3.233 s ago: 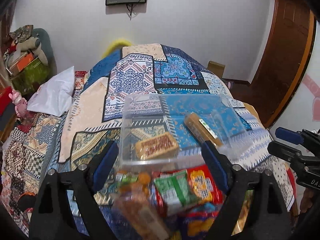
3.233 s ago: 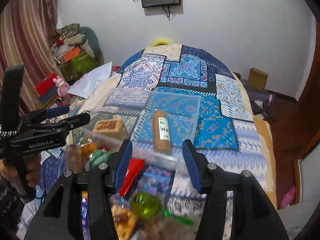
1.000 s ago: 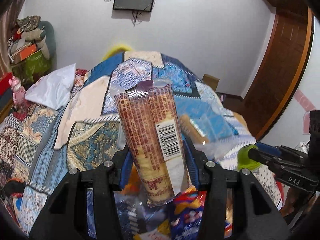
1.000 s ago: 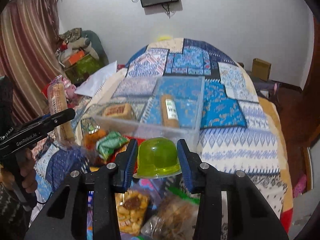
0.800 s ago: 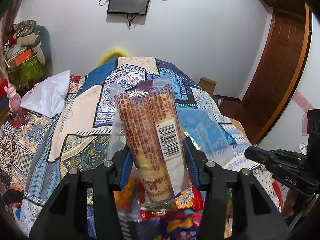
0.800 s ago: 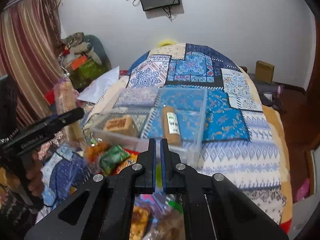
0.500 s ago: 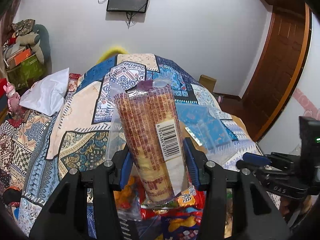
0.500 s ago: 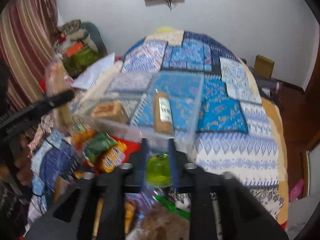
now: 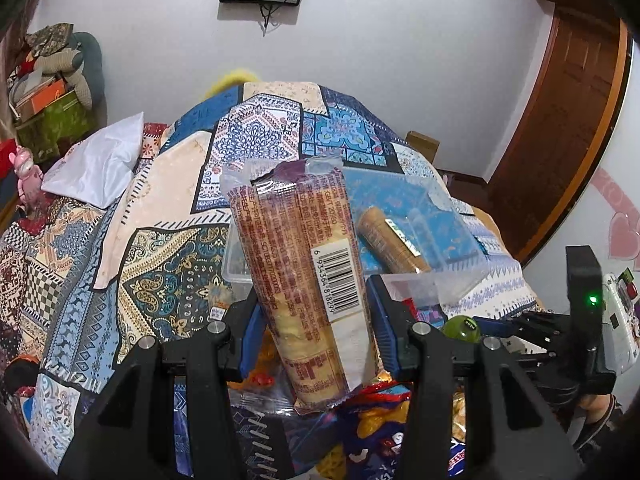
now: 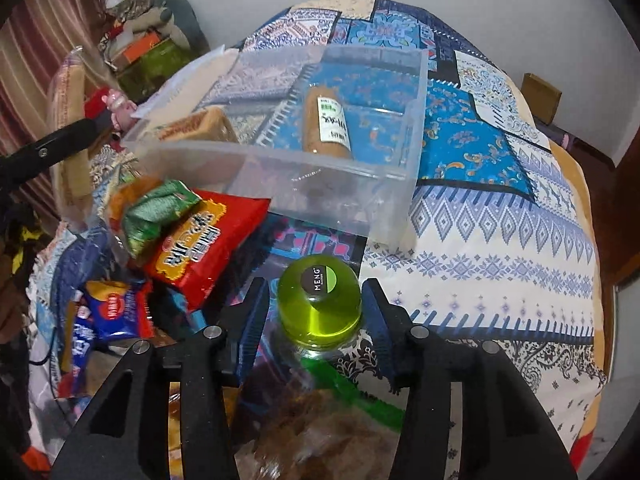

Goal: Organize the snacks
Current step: 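Lower biscuit pack and green jar into the clear box and release, then grasp the blue chip bag with left tool while right tool grasps cookie bag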

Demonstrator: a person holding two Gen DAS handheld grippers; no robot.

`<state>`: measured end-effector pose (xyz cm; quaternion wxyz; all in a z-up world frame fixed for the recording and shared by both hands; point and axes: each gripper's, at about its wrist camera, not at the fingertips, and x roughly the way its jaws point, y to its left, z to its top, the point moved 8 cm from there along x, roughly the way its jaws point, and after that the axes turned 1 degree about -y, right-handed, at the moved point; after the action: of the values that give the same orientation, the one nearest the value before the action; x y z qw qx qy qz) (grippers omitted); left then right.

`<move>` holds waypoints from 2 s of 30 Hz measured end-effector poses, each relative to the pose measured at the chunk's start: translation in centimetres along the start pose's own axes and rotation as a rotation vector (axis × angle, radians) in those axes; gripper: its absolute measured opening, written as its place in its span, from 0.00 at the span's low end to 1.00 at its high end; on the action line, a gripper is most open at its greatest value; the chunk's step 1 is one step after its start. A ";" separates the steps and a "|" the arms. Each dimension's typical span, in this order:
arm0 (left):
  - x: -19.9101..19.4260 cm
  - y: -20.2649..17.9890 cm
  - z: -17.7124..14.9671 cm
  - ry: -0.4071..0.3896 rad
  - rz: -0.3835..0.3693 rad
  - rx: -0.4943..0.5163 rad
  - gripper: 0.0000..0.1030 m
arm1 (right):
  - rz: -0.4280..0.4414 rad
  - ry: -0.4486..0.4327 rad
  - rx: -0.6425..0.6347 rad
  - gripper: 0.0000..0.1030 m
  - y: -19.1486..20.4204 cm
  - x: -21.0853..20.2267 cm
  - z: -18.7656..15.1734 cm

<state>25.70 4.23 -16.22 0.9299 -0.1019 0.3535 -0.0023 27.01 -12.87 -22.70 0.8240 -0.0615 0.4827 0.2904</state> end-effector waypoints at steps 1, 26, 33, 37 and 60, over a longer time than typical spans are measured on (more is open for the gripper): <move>0.0 0.0 -0.1 0.003 0.000 -0.001 0.46 | -0.002 0.006 0.001 0.41 -0.1 0.2 -0.1; 4.5 -4.5 6.7 -0.004 -0.033 0.043 0.46 | 0.025 -0.263 0.055 0.41 -0.8 -5.5 7.9; 9.2 -5.2 6.2 0.072 -0.004 0.072 0.46 | 0.013 -0.222 0.047 0.41 -1.3 -2.4 9.0; 11.4 -4.9 5.5 0.124 0.008 0.070 0.46 | 0.010 -0.199 0.037 0.41 -1.3 -1.0 9.1; -2.9 -4.9 4.0 -0.017 -0.014 0.121 0.81 | -0.029 -0.302 0.035 0.61 -0.5 -11.5 5.2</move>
<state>26.48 0.37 -10.50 0.9373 -0.0480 0.3440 -0.0295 27.08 -16.15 -10.45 0.8922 -0.0095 0.3573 0.2760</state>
